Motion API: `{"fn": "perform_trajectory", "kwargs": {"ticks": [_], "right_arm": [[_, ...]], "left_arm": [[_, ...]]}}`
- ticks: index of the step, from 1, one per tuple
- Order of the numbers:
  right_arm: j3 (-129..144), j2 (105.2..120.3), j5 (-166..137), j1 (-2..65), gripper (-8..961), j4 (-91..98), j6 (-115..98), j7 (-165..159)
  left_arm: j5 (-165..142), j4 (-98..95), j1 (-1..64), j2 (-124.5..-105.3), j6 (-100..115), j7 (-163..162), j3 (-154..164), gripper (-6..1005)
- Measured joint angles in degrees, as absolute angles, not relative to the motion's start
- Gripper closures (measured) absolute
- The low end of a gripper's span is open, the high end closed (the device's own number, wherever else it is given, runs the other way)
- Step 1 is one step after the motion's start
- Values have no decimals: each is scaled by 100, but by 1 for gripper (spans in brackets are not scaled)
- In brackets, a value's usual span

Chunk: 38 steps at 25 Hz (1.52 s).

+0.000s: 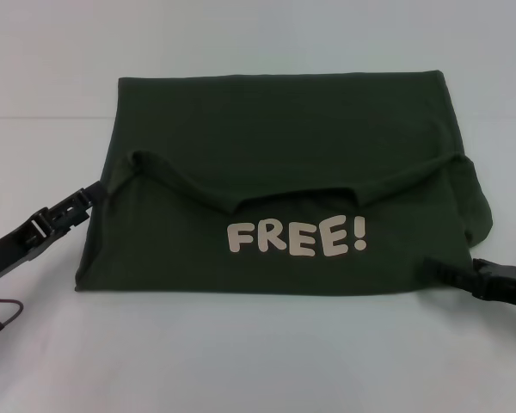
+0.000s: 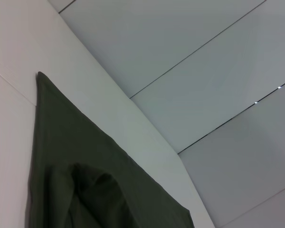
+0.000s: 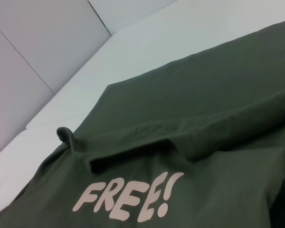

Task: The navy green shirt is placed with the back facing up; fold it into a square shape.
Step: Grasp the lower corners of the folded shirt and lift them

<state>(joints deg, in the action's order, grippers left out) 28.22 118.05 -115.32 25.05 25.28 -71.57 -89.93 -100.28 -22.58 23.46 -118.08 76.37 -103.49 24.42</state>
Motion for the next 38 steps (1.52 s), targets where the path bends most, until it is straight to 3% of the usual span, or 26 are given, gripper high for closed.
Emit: {"fn": "perform_trajectory", "kwargs": {"ticks": [9, 11, 17, 22, 31, 38], "right_arm": [[2959, 11732, -11531, 2497, 184, 2499, -7112, -9125], [3000, 11732, -11531, 2503, 416, 2498, -7093, -9145], [3033, 11738, -11531, 2504, 655, 2509, -7090, -9149], [3033, 11739, -11531, 2498, 892, 2513, -7090, -9149], [3032, 11727, -11531, 2502, 902, 2552, -7147, -9149], [3047, 11723, -11580, 2506, 903, 2558, -7157, -9138]], "left_arm": [[-10019, -2259, 2327, -11813, 7612, -10342, 2401, 138], [-10019, -2259, 2318, -11827, 7606, -10307, 2339, 138], [-10022, -2259, 2262, -11841, 7636, -10218, 2269, 139], [-10125, -2274, 2245, -11741, 7666, -10402, 2373, 138], [-11365, -2894, 2320, -11485, 7967, -10989, 2407, 134], [-11640, -2902, 2394, -11500, 7740, -10921, 2408, 133]]}}
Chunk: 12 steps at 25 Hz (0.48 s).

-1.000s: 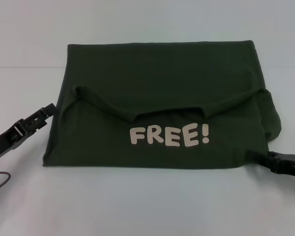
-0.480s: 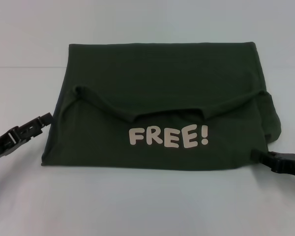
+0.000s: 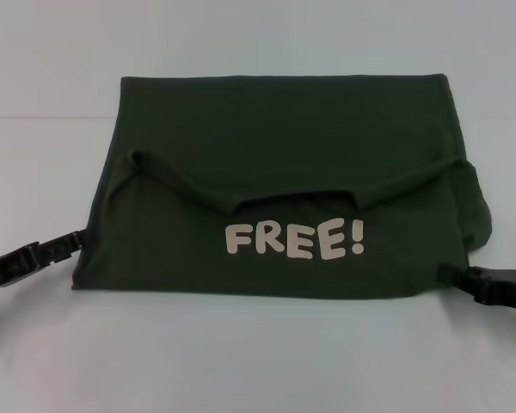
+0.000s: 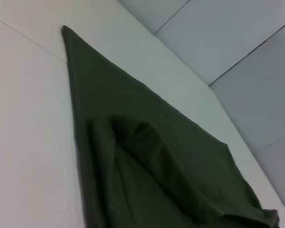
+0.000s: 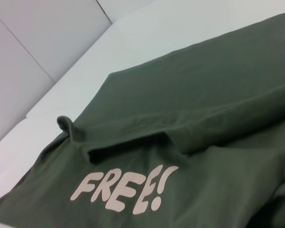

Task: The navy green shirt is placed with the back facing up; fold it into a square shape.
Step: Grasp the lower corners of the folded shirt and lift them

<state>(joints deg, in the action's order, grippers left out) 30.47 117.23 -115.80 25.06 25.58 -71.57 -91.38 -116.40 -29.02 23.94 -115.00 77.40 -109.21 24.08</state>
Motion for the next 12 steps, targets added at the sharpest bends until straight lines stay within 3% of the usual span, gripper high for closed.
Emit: {"fn": "perform_trajectory", "kwargs": {"ticks": [12], "right_arm": [[3112, 11724, -11652, 2552, 903, 2550, -7149, -9156]], "left_arm": [[-11701, -2899, 2453, -11697, 7224, -10748, 2729, 131]]}}
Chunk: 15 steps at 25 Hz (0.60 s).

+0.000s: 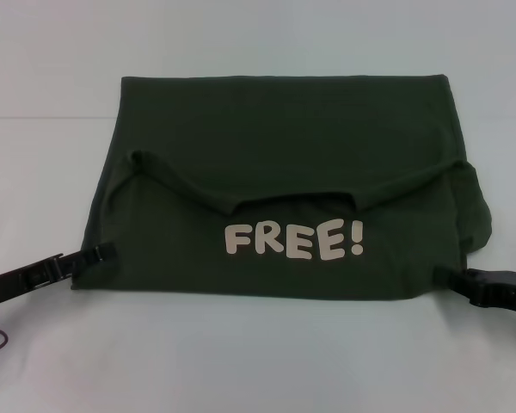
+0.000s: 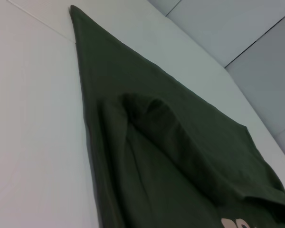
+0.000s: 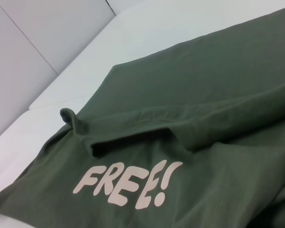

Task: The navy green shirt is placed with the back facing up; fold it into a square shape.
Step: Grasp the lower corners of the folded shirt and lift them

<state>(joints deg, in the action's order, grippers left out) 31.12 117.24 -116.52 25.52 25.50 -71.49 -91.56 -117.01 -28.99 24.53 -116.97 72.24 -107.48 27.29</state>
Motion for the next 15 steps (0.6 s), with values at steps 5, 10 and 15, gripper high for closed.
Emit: {"fn": "perform_trajectory", "kwargs": {"ticks": [5, 10, 15], "right_arm": [[3153, 11724, -11654, 2563, 902, 2533, -7154, -9159], [3173, 11723, -11655, 2567, 902, 2524, -7155, -9159], [3173, 11724, -11655, 2567, 902, 2522, -7155, -9158]], "left_arm": [[-11687, -2877, 2504, -11726, 6970, -10640, 2732, 130], [-11691, -2874, 2541, -11767, 6792, -10573, 2734, 129], [-11710, -2868, 2566, -11801, 6684, -10556, 2793, 131]]}}
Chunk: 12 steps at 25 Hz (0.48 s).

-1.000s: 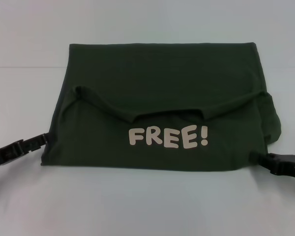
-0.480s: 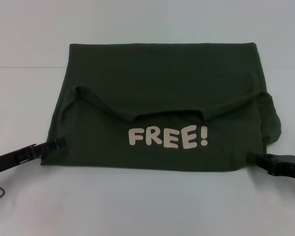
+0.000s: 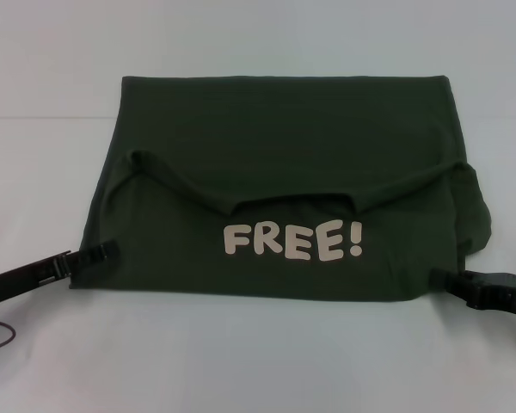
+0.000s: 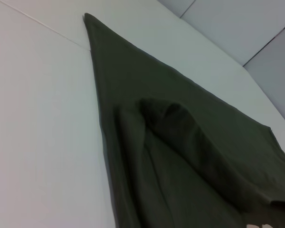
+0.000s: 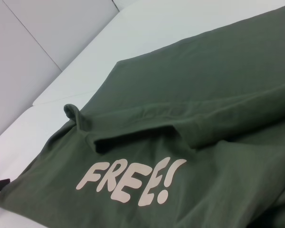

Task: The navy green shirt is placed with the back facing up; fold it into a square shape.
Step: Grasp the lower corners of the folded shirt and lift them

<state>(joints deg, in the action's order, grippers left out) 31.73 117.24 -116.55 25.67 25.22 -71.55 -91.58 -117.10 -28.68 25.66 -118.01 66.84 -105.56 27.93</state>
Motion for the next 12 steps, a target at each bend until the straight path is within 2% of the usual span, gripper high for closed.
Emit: {"fn": "perform_trajectory", "kwargs": {"ticks": [12], "right_arm": [[3173, 11724, -11654, 2574, 903, 2533, -7154, -9158]], "left_arm": [[-11710, -2843, 2627, -11798, 6803, -10708, 3175, 129]]}}
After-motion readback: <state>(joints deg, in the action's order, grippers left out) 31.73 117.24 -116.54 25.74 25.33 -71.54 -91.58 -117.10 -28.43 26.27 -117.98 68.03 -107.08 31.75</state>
